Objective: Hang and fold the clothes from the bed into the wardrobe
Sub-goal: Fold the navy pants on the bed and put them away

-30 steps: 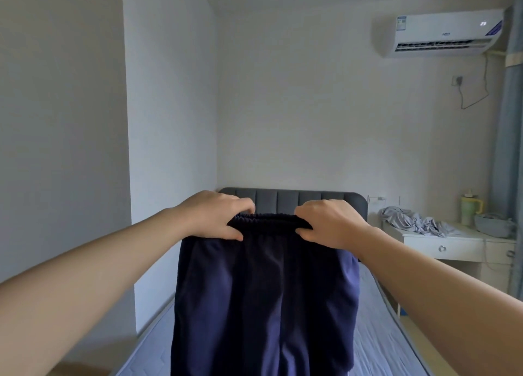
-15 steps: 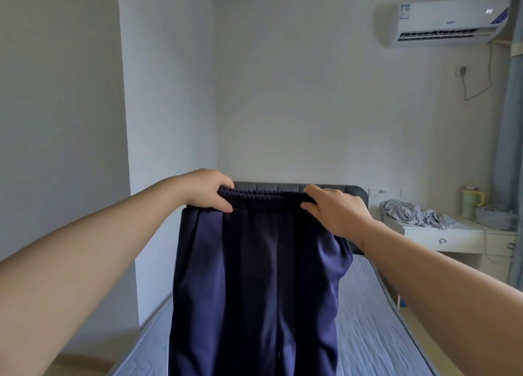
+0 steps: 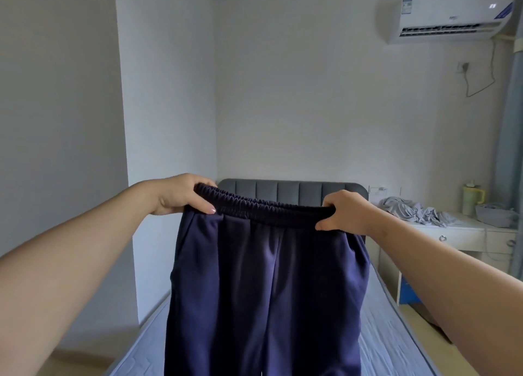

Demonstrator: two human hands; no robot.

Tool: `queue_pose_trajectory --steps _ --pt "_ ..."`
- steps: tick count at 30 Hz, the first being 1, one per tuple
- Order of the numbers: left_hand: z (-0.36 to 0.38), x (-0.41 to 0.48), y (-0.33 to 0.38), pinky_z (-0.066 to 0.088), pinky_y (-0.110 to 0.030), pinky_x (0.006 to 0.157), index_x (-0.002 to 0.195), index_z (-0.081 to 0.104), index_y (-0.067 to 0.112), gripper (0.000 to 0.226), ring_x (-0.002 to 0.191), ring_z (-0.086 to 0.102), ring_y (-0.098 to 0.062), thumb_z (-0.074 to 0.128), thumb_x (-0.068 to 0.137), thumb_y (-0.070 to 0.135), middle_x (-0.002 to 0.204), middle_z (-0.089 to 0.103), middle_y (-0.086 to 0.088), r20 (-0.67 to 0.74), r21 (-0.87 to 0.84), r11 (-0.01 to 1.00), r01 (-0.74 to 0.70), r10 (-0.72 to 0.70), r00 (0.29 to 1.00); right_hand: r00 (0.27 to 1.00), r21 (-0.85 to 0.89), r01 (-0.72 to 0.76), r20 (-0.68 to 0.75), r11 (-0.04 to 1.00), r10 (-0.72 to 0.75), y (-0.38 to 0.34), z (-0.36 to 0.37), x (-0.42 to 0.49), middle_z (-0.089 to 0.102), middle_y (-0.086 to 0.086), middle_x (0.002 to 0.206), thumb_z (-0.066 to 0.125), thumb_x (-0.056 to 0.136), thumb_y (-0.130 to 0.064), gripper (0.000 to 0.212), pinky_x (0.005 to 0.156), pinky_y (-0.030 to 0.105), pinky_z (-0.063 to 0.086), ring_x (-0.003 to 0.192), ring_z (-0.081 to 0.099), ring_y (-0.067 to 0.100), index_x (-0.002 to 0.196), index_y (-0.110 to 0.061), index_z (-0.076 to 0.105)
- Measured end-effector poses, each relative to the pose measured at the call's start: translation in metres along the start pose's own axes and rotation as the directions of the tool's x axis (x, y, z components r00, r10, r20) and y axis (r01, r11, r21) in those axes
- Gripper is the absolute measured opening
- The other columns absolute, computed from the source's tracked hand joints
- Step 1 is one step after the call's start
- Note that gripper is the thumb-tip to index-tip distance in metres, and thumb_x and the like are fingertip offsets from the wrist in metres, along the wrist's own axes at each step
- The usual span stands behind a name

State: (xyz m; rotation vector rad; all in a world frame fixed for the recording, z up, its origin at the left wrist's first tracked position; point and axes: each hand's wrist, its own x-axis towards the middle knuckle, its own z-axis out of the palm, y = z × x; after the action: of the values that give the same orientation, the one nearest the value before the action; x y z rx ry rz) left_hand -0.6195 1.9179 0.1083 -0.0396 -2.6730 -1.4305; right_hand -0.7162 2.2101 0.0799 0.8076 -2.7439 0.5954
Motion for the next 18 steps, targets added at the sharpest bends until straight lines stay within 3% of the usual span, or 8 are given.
queue_pose_trajectory --steps 2,4,7,10,12,15,18 --pt "0.002 0.003 -0.01 0.055 -0.02 0.059 0.091 0.062 0.006 0.021 0.067 0.068 -0.013 0.054 0.084 -0.013 0.078 0.07 -0.005 -0.03 -0.224 0.975 -0.004 -0.002 1.0 0.998 0.189 -0.051 -0.022 0.981 0.057 0.004 0.001 -0.001 0.053 -0.001 0.073 0.074 0.076 -0.019 0.019 0.056 0.021 0.04 0.071 0.052 0.016 0.083 -0.01 0.06" --pt "0.006 0.005 -0.018 0.057 -0.022 0.061 0.093 0.062 0.005 0.018 0.069 0.07 -0.014 0.05 0.088 -0.007 0.079 0.073 -0.005 -0.051 -0.352 0.936 -0.008 -0.011 0.999 0.992 0.457 -0.122 0.031 0.881 0.121 0.007 0.004 -0.003 0.059 0.003 0.073 0.073 0.077 -0.009 0.013 0.059 0.023 0.046 0.068 0.056 0.016 0.081 -0.009 0.061" --pt "0.011 0.007 -0.025 0.057 -0.023 0.062 0.095 0.062 0.007 0.016 0.069 0.07 -0.014 0.047 0.093 0.005 0.08 0.073 -0.005 -0.059 -0.448 0.894 -0.009 -0.019 0.998 0.968 0.786 -0.249 0.193 0.567 0.158 0.01 0.012 -0.009 0.065 0.012 0.08 0.068 0.08 -0.001 0.009 0.066 0.033 0.054 0.072 0.064 0.024 0.084 -0.006 0.061" --pt "0.011 0.006 -0.028 0.057 -0.022 0.063 0.094 0.062 0.01 0.019 0.067 0.069 -0.012 0.044 0.096 0.017 0.077 0.072 -0.002 -0.084 -0.514 0.858 -0.014 -0.034 0.996 0.968 0.916 -0.248 0.225 0.316 0.106 0.015 0.02 -0.016 0.069 0.011 0.079 0.061 0.085 -0.007 0.002 0.064 0.029 0.054 0.068 0.066 0.021 0.084 -0.008 0.062" --pt "0.014 0.006 -0.029 0.056 -0.022 0.061 0.088 0.063 0.013 0.024 0.062 0.068 -0.011 0.044 0.096 0.023 0.073 0.072 -0.001 -0.117 -0.577 0.816 -0.009 -0.071 0.991 0.967 0.945 -0.256 0.252 0.202 0.044 0.018 0.022 -0.021 0.072 0.01 0.079 0.068 0.077 -0.016 0.009 0.061 0.027 0.056 0.067 0.069 0.02 0.082 -0.009 0.071" --pt "0.027 0.006 -0.029 0.054 -0.02 0.05 0.065 0.071 0.014 0.042 0.053 0.066 -0.013 0.046 0.096 0.027 0.064 0.07 -0.003 -0.114 -0.66 0.75 0.049 -0.164 0.98 0.925 0.908 -0.379 0.379 0.181 0.038 0.021 0.027 -0.026 0.073 0.013 0.078 0.087 0.045 -0.026 0.041 0.064 0.031 0.056 0.064 0.07 0.023 0.078 -0.004 0.075" --pt "0.044 0.008 -0.028 0.052 -0.027 0.054 0.066 0.066 0.006 0.039 0.043 0.063 -0.017 0.049 0.095 0.026 0.054 0.067 -0.007 -0.111 -0.634 0.746 0.205 -0.35 0.93 0.854 0.818 -0.519 0.484 0.247 0.192 0.015 0.03 -0.024 0.072 0.014 0.078 0.074 0.062 -0.028 0.037 0.075 0.035 0.05 0.071 0.066 0.027 0.087 -0.002 0.069"
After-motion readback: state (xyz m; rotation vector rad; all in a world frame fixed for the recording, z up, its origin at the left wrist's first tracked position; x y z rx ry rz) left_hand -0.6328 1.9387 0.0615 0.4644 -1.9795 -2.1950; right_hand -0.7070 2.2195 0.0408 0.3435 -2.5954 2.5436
